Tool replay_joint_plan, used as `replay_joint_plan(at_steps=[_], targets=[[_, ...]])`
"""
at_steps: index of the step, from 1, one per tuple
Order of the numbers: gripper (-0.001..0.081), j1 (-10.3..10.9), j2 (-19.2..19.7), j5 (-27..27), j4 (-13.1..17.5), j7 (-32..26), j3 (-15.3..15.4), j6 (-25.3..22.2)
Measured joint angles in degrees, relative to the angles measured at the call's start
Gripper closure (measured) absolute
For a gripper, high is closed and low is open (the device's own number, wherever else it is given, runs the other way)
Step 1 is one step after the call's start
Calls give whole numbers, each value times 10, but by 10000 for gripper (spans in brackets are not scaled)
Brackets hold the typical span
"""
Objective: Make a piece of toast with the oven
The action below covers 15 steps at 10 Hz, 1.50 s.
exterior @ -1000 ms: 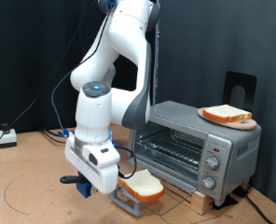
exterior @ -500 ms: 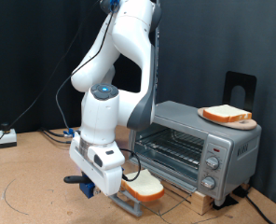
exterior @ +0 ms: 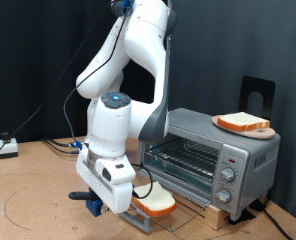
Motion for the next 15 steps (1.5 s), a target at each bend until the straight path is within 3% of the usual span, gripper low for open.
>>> replay_joint_plan(at_steps=[9, 15], targets=[[410, 16, 1, 7, 8, 8, 9, -23], [410, 37, 5, 35, -4, 16, 15, -31]])
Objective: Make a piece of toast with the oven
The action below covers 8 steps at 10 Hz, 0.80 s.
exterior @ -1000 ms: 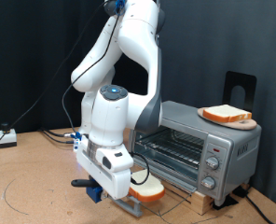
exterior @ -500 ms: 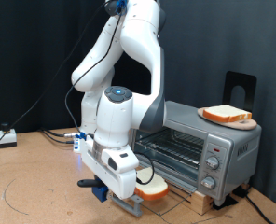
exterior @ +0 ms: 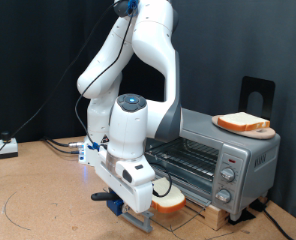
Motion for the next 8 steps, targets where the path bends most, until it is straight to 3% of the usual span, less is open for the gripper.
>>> replay_joint_plan(at_steps=[4, 8], targets=[[410, 18, 14, 16, -17, 0, 7, -5], [410, 53, 40, 25, -36, 11, 10, -5]])
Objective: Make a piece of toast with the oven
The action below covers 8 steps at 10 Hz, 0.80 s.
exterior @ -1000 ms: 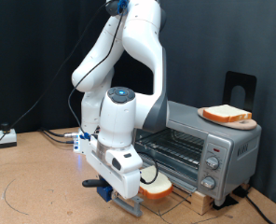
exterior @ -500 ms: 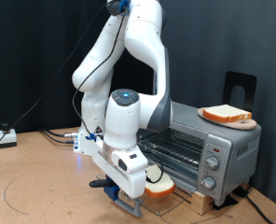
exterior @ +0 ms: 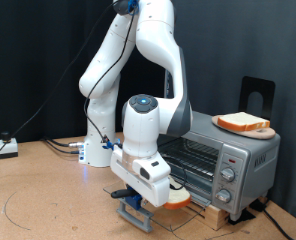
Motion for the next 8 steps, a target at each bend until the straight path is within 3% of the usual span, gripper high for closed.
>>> replay_joint_plan(at_steps=[4, 6, 8], targets=[[410, 22, 10, 3, -5, 33, 0, 0], [410, 17, 10, 27, -5, 32, 0, 2], [410, -6, 9, 84, -3, 6, 8, 17]])
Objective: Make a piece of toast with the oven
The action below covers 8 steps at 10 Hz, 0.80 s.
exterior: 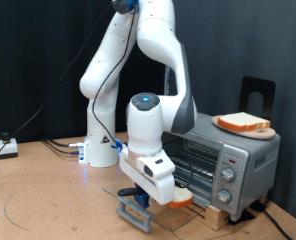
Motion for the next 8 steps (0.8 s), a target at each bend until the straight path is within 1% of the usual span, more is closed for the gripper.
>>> replay_joint_plan(at_steps=[1, 2, 4, 5, 6, 7, 8], targets=[[410, -22, 0, 33, 6, -24, 8, -4], [410, -43, 0, 50, 17, -40, 9, -25], [410, -76, 1, 56, 44, -58, 8, -78], [410, -86, 1, 55, 57, -66, 5, -104], [410, -92, 3, 52, 66, -74, 0, -120], [410, -93, 6, 43, 73, -79, -8, -132], [410, -92, 11, 24, 79, -82, -18, -139]])
